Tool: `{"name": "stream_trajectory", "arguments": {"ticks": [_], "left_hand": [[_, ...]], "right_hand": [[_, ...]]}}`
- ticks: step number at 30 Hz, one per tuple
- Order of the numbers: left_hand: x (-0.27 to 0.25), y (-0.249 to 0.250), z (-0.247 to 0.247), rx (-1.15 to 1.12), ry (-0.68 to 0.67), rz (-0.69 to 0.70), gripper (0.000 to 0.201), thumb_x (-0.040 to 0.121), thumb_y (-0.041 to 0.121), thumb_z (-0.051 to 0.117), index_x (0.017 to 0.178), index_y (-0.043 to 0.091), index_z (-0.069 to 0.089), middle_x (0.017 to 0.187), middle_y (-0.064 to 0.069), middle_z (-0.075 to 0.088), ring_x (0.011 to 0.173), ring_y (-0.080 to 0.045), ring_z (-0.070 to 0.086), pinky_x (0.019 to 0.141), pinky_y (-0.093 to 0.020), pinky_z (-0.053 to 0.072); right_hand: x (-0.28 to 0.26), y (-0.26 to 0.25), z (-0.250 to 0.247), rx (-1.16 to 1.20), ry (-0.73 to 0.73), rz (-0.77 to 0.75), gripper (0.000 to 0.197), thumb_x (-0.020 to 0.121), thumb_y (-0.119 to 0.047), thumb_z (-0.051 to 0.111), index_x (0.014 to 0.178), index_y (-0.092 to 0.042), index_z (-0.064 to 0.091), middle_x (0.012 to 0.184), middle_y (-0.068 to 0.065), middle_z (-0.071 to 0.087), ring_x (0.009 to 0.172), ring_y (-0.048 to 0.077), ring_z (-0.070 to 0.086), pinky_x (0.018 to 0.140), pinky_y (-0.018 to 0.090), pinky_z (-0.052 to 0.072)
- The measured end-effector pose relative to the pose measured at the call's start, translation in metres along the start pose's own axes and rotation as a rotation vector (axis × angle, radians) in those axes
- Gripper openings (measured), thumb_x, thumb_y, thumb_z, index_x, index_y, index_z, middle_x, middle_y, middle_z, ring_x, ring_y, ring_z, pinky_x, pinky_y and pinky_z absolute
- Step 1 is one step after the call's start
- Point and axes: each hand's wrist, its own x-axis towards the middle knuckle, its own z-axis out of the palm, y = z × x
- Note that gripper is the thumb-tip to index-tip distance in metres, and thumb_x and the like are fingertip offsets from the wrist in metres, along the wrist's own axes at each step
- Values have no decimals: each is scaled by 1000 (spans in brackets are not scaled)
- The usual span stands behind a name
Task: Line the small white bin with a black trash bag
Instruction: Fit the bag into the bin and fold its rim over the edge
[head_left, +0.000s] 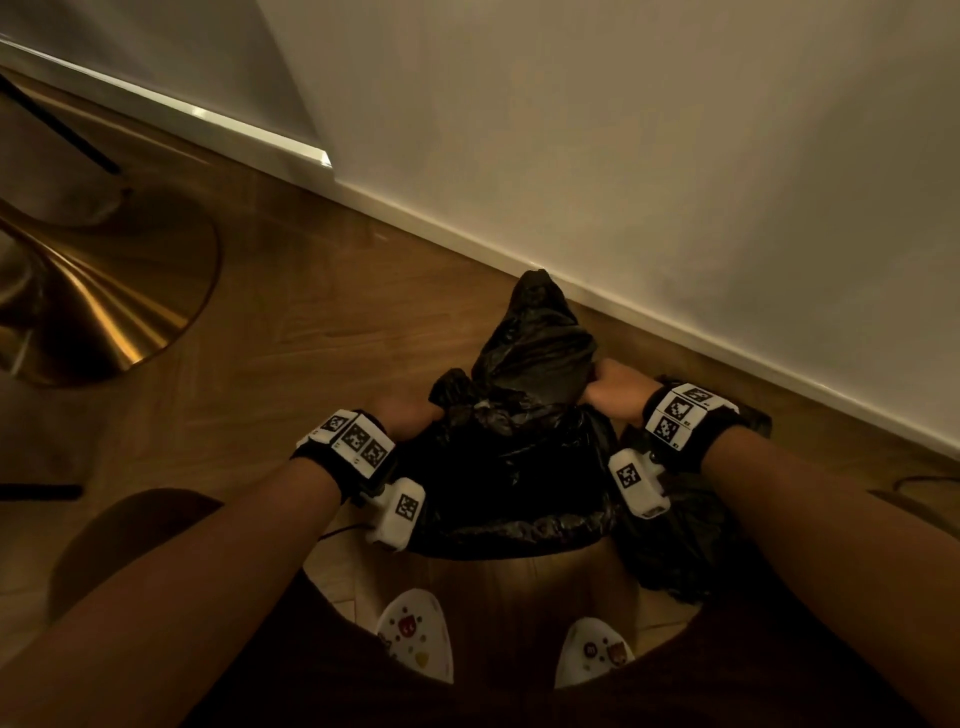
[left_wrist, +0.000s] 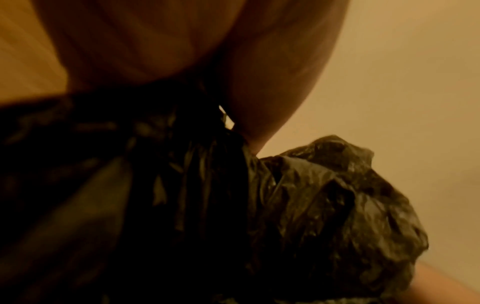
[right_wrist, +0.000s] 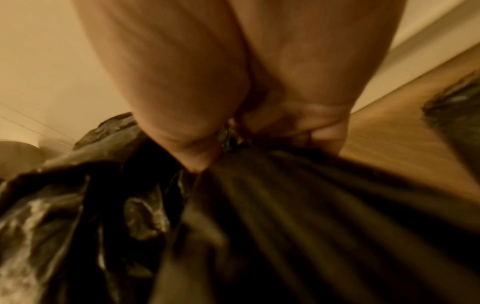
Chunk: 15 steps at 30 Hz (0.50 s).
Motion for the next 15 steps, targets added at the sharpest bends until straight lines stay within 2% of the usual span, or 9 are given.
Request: {"name": "stream_trajectory", "arguments": {"ticks": [2, 4, 5, 7, 9, 11, 13, 15], "left_hand": [[1, -1, -1, 116, 24, 46, 25, 92, 23, 58, 71, 9, 54, 76, -13, 55, 70, -25, 53, 63, -33, 40], [0, -3, -2, 202, 30, 96, 24, 94, 21, 52, 77, 6, 59, 81, -18, 59, 74, -27, 56, 65, -33, 39], [1, -5, -2, 217, 35, 114, 26, 96, 20, 49, 81, 3, 61, 86, -21, 62, 79, -30, 60, 68, -34, 40], [0, -6, -2, 192, 28, 126, 31, 98, 20, 45, 85, 3, 67, 98, -22, 68, 88, -32, 62, 75, -33, 42], [-5, -1, -2, 138, -31, 148, 29, 99, 23, 48, 93, 11, 73, 104, -9, 71, 93, -21, 61, 84, -30, 44], [-11, 4, -3, 19, -114, 131, 27, 96, 32, 55, 100, 15, 75, 106, -2, 70, 97, -20, 64, 90, -33, 47], [-16, 9, -4, -186, -231, 59, 30, 92, 40, 59, 94, 15, 74, 105, -7, 71, 93, -23, 67, 87, -32, 49], [-16, 8, -6, -176, -278, 57, 33, 87, 48, 64, 94, 17, 75, 104, -6, 74, 95, -22, 69, 89, -31, 50]], "right_hand": [[-3, -3, 2, 37, 67, -62, 20, 84, -26, 69, 98, -12, 74, 98, 10, 73, 94, 24, 67, 88, 36, 52], [-1, -3, 3, -14, 86, -93, 13, 86, -19, 67, 80, -7, 68, 81, 8, 70, 78, 21, 65, 74, 31, 49], [0, -2, 4, -52, 72, -85, 18, 88, -16, 64, 73, -6, 63, 74, 8, 67, 71, 21, 62, 71, 31, 48], [3, 1, 5, -92, 31, -70, 22, 91, -12, 56, 73, -5, 65, 74, 8, 67, 73, 25, 64, 73, 35, 52], [1, 0, 4, -80, -45, -49, 28, 94, -11, 50, 72, -9, 66, 71, 1, 67, 72, 19, 65, 72, 31, 51], [2, -2, 5, -1, -88, -21, 27, 92, -14, 51, 68, -13, 64, 74, -1, 66, 76, 17, 63, 76, 31, 47], [-3, -3, 2, 193, -162, 34, 19, 89, -27, 60, 85, -15, 74, 93, 2, 74, 92, 20, 68, 86, 32, 48], [-6, -2, -1, 239, -282, 46, 33, 86, -48, 65, 105, -23, 76, 107, -5, 76, 103, 16, 69, 95, 28, 48]]}}
